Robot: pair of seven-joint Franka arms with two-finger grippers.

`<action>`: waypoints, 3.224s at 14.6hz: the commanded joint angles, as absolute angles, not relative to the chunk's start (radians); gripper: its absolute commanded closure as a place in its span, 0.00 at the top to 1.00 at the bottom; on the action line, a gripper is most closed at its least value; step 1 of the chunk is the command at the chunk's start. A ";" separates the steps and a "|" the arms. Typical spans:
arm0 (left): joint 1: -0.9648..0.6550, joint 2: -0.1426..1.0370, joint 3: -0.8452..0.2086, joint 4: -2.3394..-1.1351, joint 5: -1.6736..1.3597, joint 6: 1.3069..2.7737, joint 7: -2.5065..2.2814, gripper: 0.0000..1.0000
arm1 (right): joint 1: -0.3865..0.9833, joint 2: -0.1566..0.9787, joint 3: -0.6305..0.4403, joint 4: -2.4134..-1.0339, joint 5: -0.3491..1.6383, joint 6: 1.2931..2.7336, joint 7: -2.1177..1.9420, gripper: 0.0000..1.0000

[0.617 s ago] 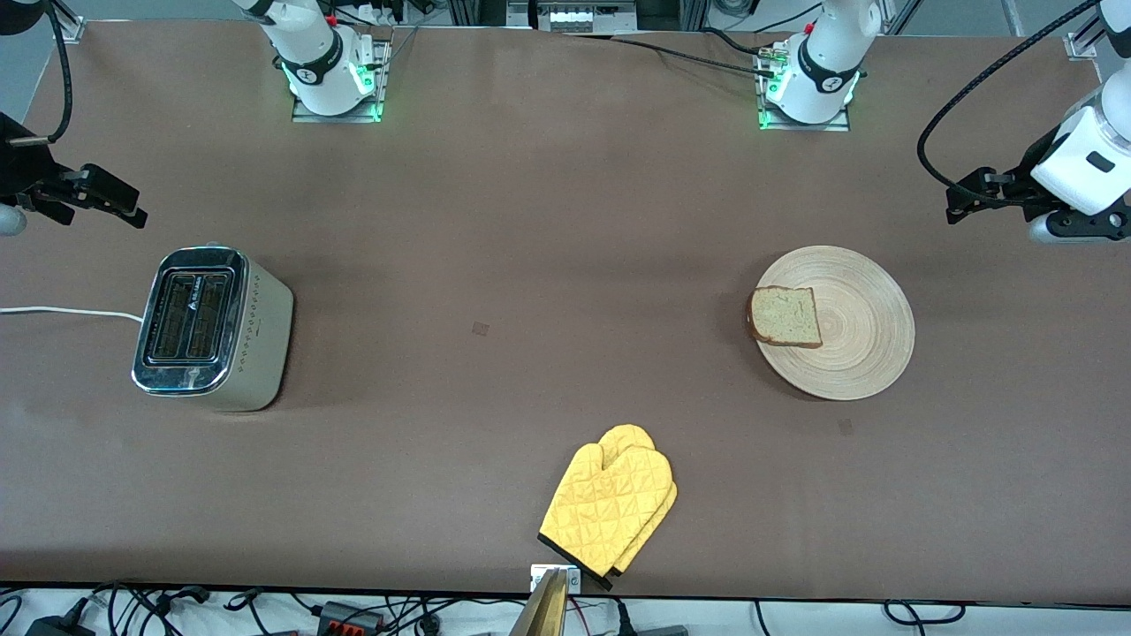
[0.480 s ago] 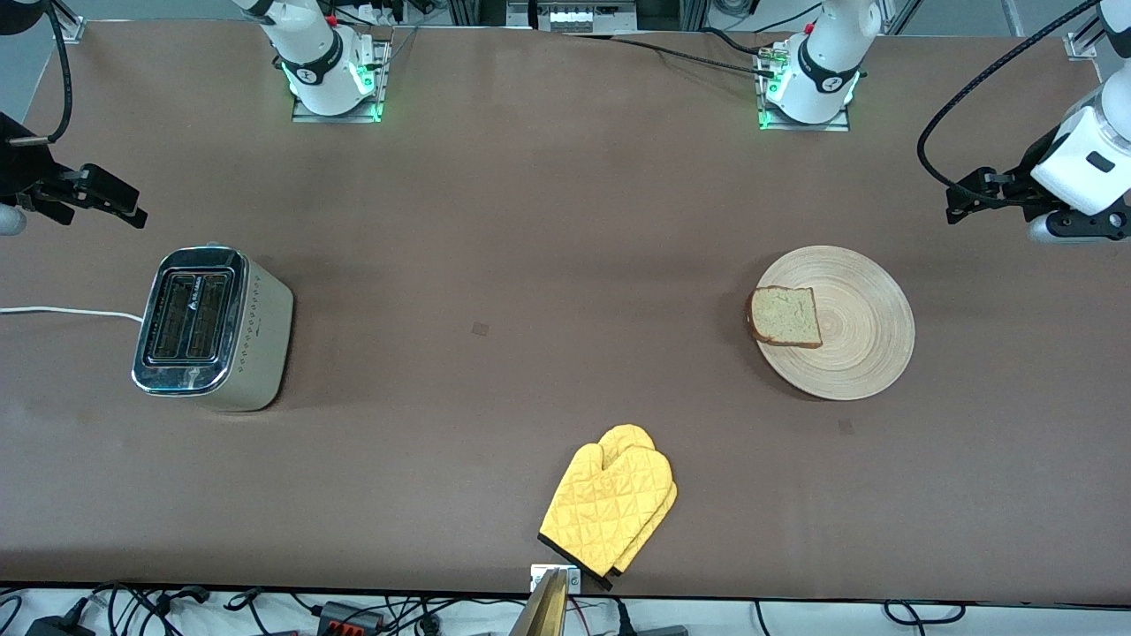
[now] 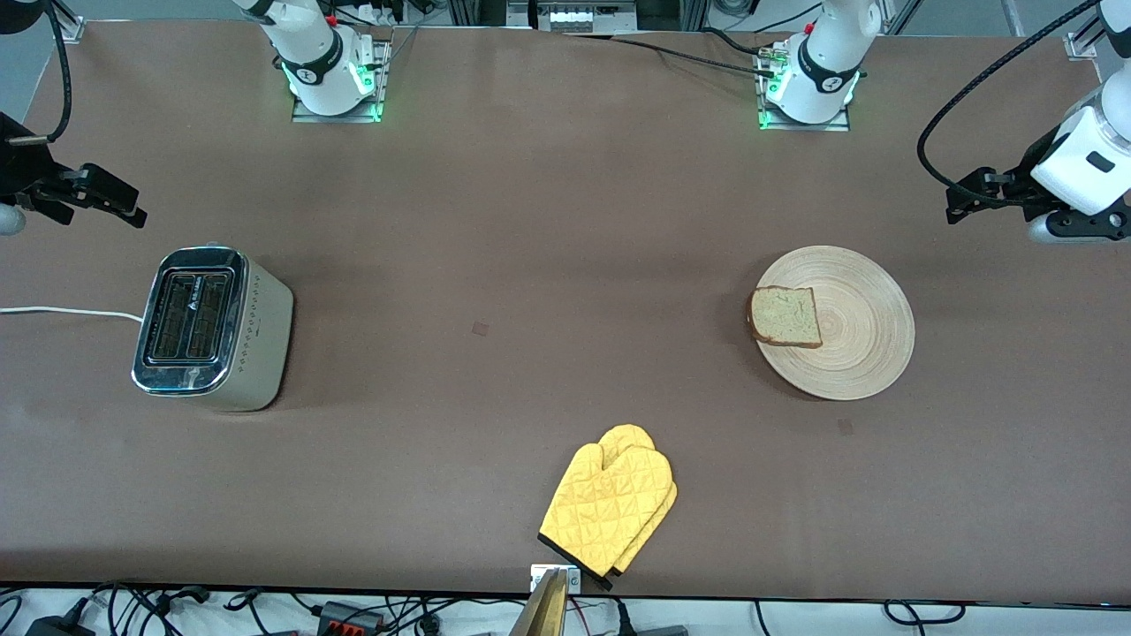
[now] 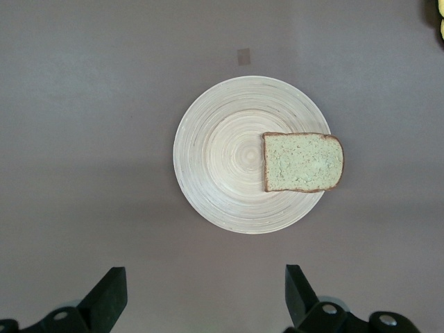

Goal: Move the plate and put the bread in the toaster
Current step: 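Move the left gripper toward the wooden plate's rim, then lower the left gripper and grasp the wooden plate's rim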

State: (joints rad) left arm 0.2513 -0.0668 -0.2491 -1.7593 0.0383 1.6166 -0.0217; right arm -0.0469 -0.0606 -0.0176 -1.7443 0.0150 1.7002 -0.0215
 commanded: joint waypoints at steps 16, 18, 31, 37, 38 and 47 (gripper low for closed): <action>0.594 0.408 -0.229 -1.683 -0.313 1.672 0.499 1.00 | -0.060 -0.084 -0.005 -1.769 0.002 1.720 -0.041 1.00; 0.618 0.463 -0.229 -1.683 -0.313 1.700 0.544 1.00 | -0.058 -0.084 -0.005 -1.769 0.002 1.718 -0.043 1.00; 0.692 0.673 -0.230 -1.778 -0.485 1.839 0.627 1.00 | -0.058 -0.080 -0.005 -1.770 0.002 1.721 -0.041 1.00; 0.690 0.703 -0.235 -1.779 -0.485 1.842 0.627 0.92 | -0.058 -0.080 -0.005 -1.769 0.002 1.723 -0.041 1.00; 0.690 0.703 -0.236 -1.779 -0.489 1.839 0.627 0.89 | -0.058 -0.080 -0.003 -1.770 0.002 1.727 -0.043 1.00; 0.684 0.709 -0.239 -1.796 -0.535 1.833 0.629 0.71 | -0.051 -0.072 -0.003 -1.769 0.002 1.730 -0.043 1.00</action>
